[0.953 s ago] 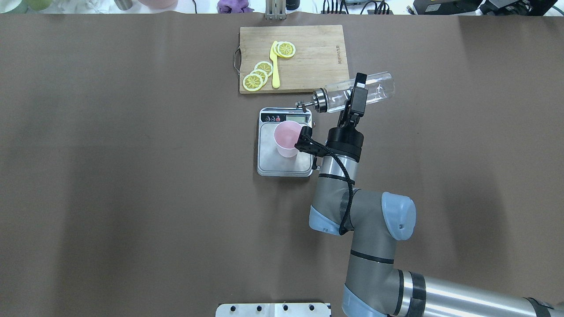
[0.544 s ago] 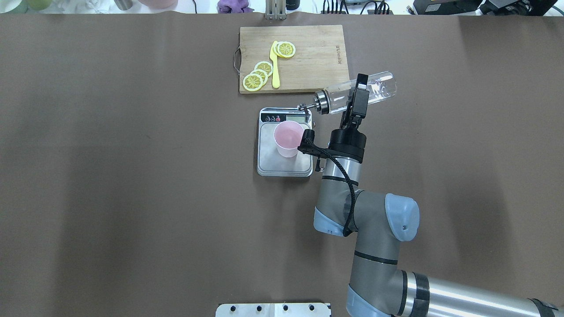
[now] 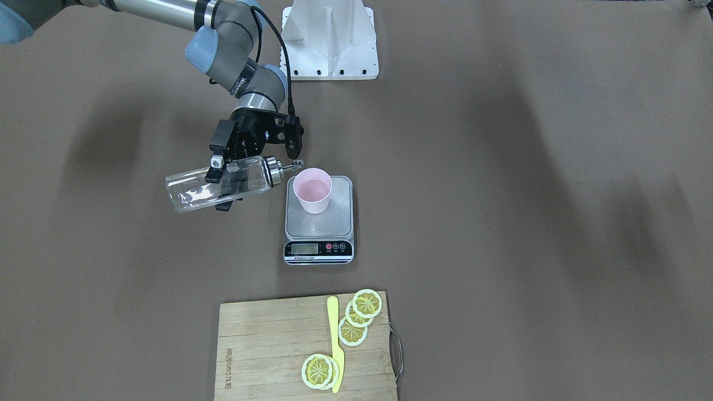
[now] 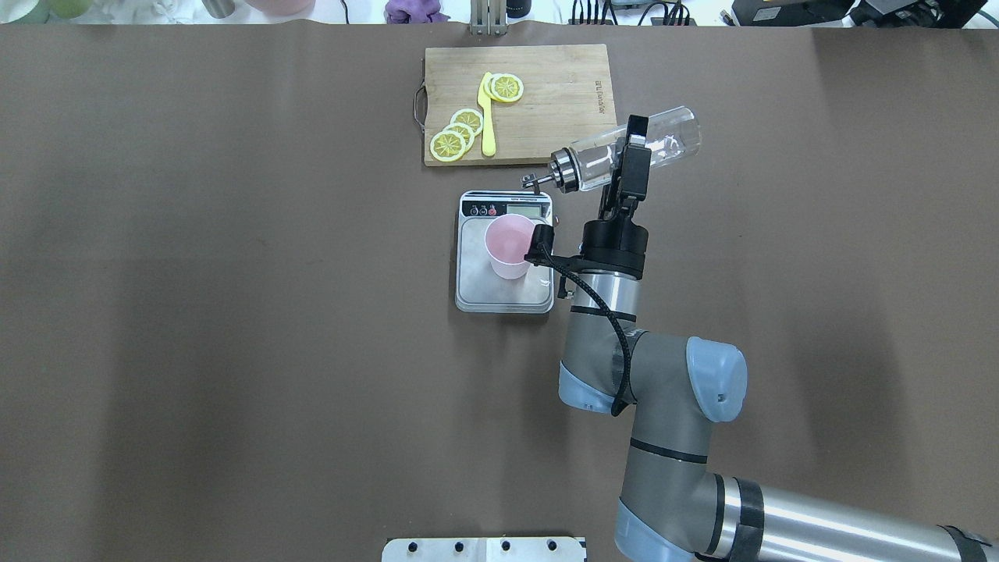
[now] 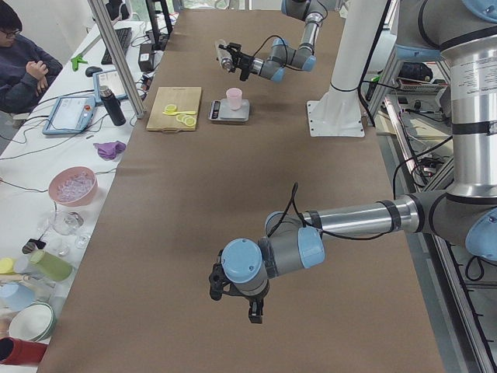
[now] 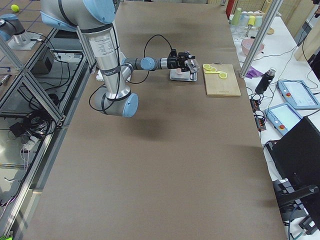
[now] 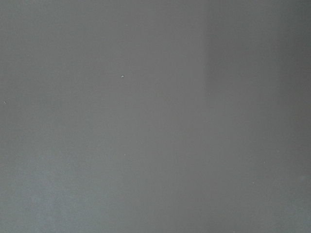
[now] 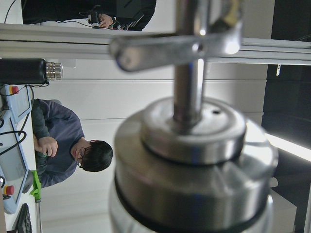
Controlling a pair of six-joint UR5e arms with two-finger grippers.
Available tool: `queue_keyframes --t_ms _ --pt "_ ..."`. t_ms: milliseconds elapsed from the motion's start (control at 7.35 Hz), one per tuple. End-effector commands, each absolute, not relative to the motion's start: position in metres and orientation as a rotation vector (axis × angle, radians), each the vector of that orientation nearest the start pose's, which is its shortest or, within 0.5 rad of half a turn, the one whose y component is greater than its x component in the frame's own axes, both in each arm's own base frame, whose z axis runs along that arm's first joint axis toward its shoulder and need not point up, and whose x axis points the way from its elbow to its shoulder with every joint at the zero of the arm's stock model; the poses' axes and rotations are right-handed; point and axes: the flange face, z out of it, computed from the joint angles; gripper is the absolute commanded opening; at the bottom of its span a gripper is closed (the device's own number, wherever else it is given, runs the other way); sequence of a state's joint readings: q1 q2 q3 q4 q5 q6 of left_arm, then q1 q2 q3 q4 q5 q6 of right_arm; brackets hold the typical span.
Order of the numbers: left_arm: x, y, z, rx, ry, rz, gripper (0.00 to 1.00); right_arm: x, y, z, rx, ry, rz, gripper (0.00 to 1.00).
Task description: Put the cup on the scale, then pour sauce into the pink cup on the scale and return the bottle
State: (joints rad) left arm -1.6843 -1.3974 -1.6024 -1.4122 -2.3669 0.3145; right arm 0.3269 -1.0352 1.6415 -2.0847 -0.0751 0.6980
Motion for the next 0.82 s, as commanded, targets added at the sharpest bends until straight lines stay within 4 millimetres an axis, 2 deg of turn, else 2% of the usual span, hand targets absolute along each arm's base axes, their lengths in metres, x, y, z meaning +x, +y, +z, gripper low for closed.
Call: queue_keyframes --t_ms 0,408,681 --pt "-0.105 -0.38 0.734 -0.114 0.832 0.07 0.98 -0.52 -0.435 0.285 1.433 0.917 -0.317 0.0" --pt "-0.105 -0.38 0.734 -0.114 0.832 0.07 0.98 -0.503 -0.445 0.305 1.447 0.99 -0.319 0.0" --pt "-0.106 -0.38 0.735 -0.116 0.833 0.067 0.98 -0.498 -0.447 0.304 1.471 1.014 -0.307 0.0"
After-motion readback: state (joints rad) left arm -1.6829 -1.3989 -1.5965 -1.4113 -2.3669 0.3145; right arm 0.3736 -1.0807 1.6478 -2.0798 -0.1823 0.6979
